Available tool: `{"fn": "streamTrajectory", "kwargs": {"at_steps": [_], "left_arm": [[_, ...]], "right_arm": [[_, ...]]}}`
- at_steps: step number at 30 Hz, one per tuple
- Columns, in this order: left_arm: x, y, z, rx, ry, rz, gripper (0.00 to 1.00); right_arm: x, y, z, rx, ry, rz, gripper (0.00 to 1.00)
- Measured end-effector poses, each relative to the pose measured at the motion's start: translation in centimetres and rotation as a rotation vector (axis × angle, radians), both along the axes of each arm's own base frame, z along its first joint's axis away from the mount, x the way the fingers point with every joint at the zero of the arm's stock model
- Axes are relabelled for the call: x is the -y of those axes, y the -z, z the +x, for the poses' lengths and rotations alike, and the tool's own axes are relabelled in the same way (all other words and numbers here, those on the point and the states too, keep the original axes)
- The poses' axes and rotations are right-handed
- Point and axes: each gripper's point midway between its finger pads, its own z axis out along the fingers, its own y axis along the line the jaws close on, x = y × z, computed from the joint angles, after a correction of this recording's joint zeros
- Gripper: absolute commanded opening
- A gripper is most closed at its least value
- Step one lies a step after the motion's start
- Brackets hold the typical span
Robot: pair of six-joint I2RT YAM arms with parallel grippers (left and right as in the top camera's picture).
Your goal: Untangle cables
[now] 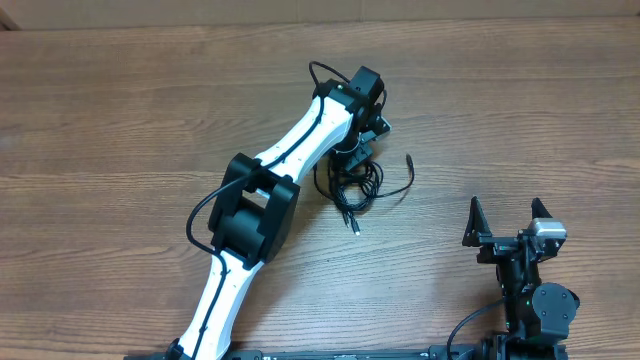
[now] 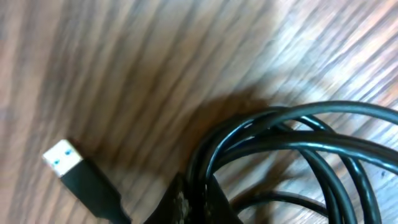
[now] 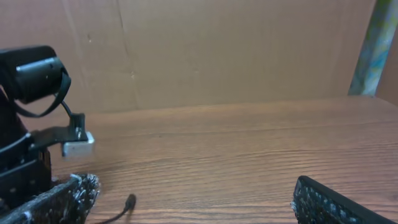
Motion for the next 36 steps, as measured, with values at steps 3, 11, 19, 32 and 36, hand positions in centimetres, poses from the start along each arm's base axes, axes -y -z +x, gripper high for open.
{"fn": "streamTrajectory", "kwargs": {"at_steps": [3, 11, 19, 32, 36], "left_arm": [[-0.1, -1.4, 0.5, 0.006, -0.038, 0.016, 0.04], [0.7, -10.1, 2.8, 0.125, -0.163, -0.049, 0.04], [-0.4, -15.5, 1.2, 0.133, -0.204, -0.060, 0.04], [1.1, -19.7, -0.3, 0.070, -0.499, -0.247, 0.04], [1.8, -19.8, -0.8, 0.026, -0.544, -0.284, 0.04]], "right_arm": [[0.0, 0.0, 0.0, 0.000, 0.001, 0.000, 1.00], [0.0, 0.0, 0.0, 0.000, 0.001, 0.000, 1.00], [0.0, 0.0, 0.0, 0.001, 0.000, 0.000, 1.00], [0.0, 0.0, 0.0, 0.000, 0.001, 0.000, 1.00], [0.0, 0.0, 0.0, 0.000, 0.001, 0.000, 1.00]]}}
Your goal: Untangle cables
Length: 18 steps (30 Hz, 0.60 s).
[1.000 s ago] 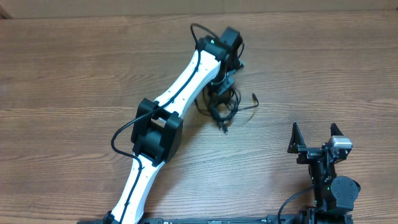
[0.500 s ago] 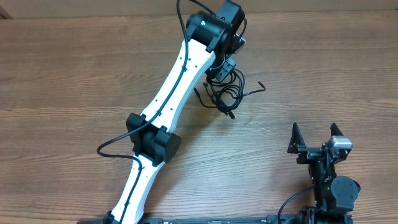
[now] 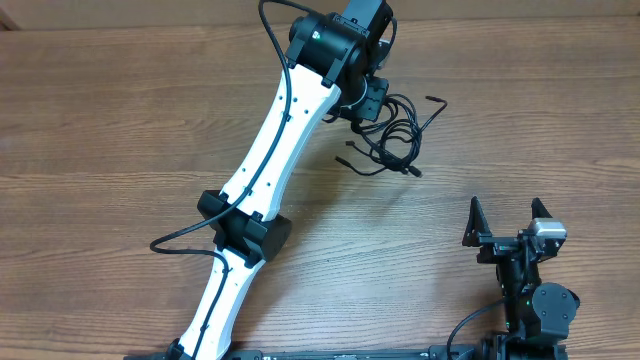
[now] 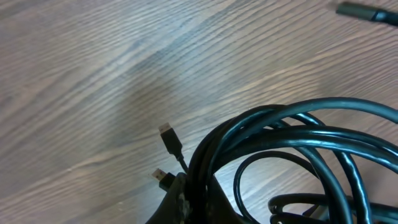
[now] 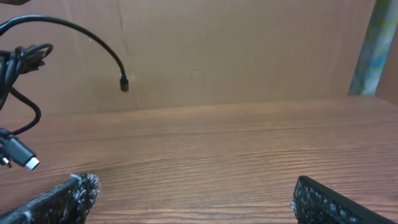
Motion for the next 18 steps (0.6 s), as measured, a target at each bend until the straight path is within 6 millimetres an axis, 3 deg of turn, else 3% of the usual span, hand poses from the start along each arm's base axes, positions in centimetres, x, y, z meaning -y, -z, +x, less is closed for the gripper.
{"fn": "streamTrajectory", "kwargs": {"at_steps": [10, 18], "left_arm": [[0.0, -0.5, -0.2, 0.001, -0.043, -0.006, 0.04], [-4.4, -7.6, 0.2, 0.224, -0.218, 0.050, 0.04]], "right_arm": [[0.0, 0.0, 0.0, 0.000, 0.000, 0.000, 1.00], [0.0, 0.0, 0.0, -0.001, 0.000, 0.000, 1.00]]}}
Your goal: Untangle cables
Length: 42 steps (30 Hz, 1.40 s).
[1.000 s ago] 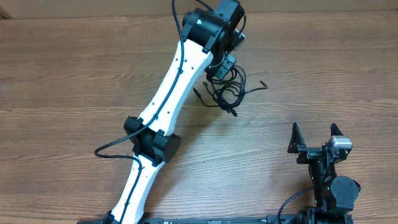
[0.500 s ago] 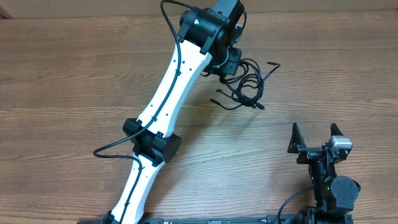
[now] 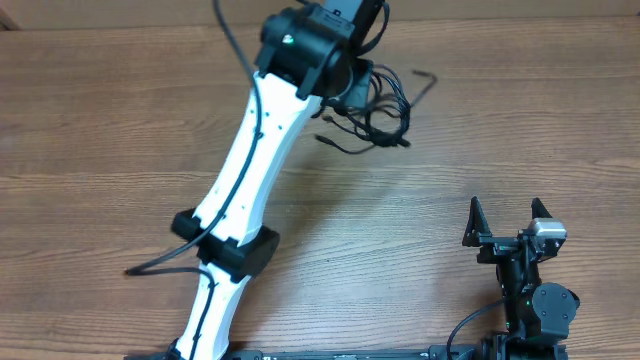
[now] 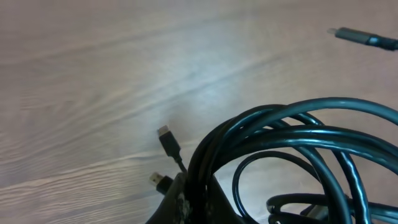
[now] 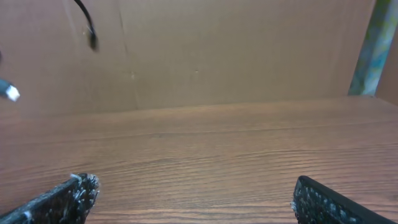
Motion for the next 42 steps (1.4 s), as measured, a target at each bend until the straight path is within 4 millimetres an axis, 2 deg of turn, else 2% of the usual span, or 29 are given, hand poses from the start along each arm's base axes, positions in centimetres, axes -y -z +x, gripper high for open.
{"fn": "streamTrajectory", "kwargs": {"at_steps": [3, 6, 17, 21, 23, 28, 30, 32, 36, 39, 42], "left_arm": [[-1.2, -1.4, 0.1, 0.053, -0.041, 0.024, 0.04], [-1.8, -1.7, 0.3, 0.074, -0.059, 0.052, 0.04], [-2.2, -2.3, 0.2, 0.096, -0.033, 0.071, 0.04], [-2.7, -4.3, -0.6, 0.137, -0.014, 0.059, 0.04], [-3.1, -5.9, -1.2, 0.168, -0.012, 0.042, 0.04], [-4.1, -8.8, -2.7, 0.228, -0.006, 0.010, 0.04], [-4.1, -9.1, -2.9, 0.232, -0.003, 0.003, 0.04], [-4.0, -9.1, -3.0, 0.228, 0.002, -0.004, 0.04], [-3.4, -8.9, -3.3, 0.212, 0.024, -0.029, 0.04], [-3.0, -8.9, -3.5, 0.201, 0.039, -0.046, 0.04], [-2.4, -8.8, -3.8, 0.184, 0.061, -0.074, 0.04]], "right_arm": [[0.0, 0.0, 0.0, 0.000, 0.000, 0.000, 1.00], [0.0, 0.0, 0.0, 0.001, 0.000, 0.000, 1.00], [0.0, 0.0, 0.0, 0.001, 0.000, 0.000, 1.00], [0.0, -0.3, 0.0, 0.014, 0.000, 0.030, 1.00], [-0.1, -1.3, 0.0, 0.054, -0.005, 0.096, 1.00], [-1.5, -1.5, -0.4, 0.004, -0.081, 0.267, 1.00], [-1.9, -2.8, -1.0, -0.012, -0.098, 0.306, 1.00], [-2.3, -5.4, -2.1, -0.013, -0.109, 0.331, 1.00], [-2.8, -10.0, -4.8, -0.003, -0.121, 0.350, 1.00], [-3.3, -12.7, -7.1, -0.002, -0.128, 0.359, 1.00], [-3.9, -13.7, -8.2, -0.039, -0.148, 0.372, 1.00]]}}
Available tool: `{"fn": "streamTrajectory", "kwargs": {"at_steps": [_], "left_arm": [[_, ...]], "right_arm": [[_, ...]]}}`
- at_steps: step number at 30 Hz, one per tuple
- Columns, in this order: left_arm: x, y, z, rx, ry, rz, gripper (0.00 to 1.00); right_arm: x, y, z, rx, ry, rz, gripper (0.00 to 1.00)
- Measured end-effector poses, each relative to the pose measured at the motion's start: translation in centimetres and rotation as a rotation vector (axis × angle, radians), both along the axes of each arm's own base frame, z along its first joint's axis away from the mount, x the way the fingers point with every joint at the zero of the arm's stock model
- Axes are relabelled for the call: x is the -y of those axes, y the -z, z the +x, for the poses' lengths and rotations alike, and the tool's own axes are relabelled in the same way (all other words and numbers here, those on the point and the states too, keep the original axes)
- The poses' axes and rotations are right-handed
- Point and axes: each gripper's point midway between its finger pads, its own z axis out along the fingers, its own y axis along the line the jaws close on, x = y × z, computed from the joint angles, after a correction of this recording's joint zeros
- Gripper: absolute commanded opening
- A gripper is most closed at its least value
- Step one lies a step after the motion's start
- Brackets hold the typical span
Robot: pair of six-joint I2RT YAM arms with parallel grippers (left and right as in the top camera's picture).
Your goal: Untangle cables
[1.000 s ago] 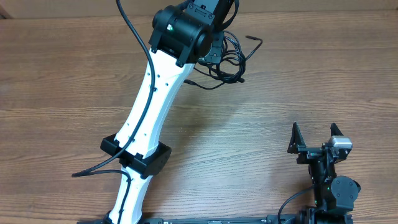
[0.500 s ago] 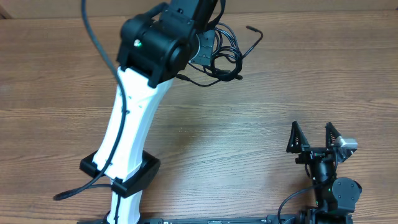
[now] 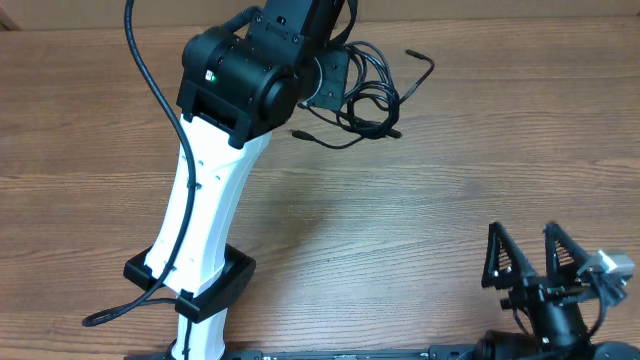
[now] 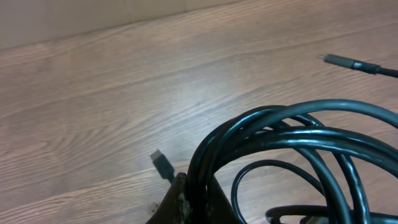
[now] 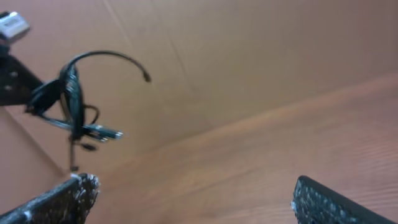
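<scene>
A tangled bundle of black cables (image 3: 368, 92) hangs high above the table at the far middle, held up by my left gripper (image 3: 335, 75). In the left wrist view the loops (image 4: 292, 143) pass between the fingers (image 4: 186, 205), which are shut on them, and loose plug ends (image 4: 163, 165) dangle below. From the right wrist view the bundle (image 5: 74, 109) shows far off at the left, in the air. My right gripper (image 3: 535, 265) stands open at the near right edge with nothing between its fingers (image 5: 323, 199).
The brown wooden table (image 3: 480, 170) runs across the whole overhead view. A cardboard wall (image 5: 249, 56) stands behind it. My left arm (image 3: 215, 190) reaches across the middle left of the table.
My left gripper with the cable bundle stands higher and a little further left. The right gripper has tilted and shifted right, so its camera now looks up and left at the bundle.
First my left gripper was down on the bundle lying on the table near the middle. Then it held the bundle off the table at the far side, higher at each later moment. The right gripper stayed open and still until it tilted just now.
</scene>
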Motion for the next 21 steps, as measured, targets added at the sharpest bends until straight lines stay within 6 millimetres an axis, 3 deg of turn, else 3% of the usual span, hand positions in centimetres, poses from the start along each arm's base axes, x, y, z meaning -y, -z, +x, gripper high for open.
{"fn": "streamTrajectory", "kwargs": {"at_steps": [12, 21], "left_arm": [[6.4, 0.1, -4.6, -0.025, 0.246, -0.028, 0.04], [9.5, 0.1, -7.6, 0.098, 0.563, 0.157, 0.04]], "right_arm": [[-3.6, -3.2, -1.4, -0.340, -0.222, 0.041, 1.00], [-4.3, -4.0, -1.4, -0.442, -0.278, 0.036, 1.00]]}}
